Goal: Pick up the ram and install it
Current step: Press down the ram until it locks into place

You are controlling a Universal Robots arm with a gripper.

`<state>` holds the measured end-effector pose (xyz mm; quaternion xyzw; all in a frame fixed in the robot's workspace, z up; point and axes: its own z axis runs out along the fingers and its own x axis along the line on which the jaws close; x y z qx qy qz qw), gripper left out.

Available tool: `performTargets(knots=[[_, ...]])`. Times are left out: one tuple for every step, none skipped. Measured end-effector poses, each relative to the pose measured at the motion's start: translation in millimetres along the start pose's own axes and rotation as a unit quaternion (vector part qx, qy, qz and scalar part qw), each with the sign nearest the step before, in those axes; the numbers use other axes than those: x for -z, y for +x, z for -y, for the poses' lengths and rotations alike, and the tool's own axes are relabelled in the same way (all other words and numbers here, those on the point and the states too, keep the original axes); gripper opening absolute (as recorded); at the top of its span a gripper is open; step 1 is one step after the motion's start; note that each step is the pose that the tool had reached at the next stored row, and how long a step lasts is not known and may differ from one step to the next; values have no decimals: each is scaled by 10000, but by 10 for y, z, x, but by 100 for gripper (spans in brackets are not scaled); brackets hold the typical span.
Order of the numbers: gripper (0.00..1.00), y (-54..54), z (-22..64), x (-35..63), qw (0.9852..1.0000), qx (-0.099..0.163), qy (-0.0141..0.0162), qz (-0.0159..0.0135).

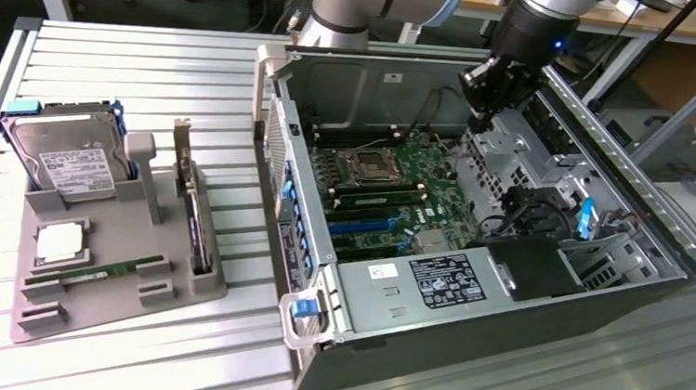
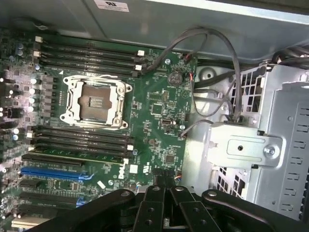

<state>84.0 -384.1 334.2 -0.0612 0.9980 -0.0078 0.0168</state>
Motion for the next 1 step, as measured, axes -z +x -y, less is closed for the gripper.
performTargets(knots=[[11, 0, 0, 0, 10000, 0, 0, 0]])
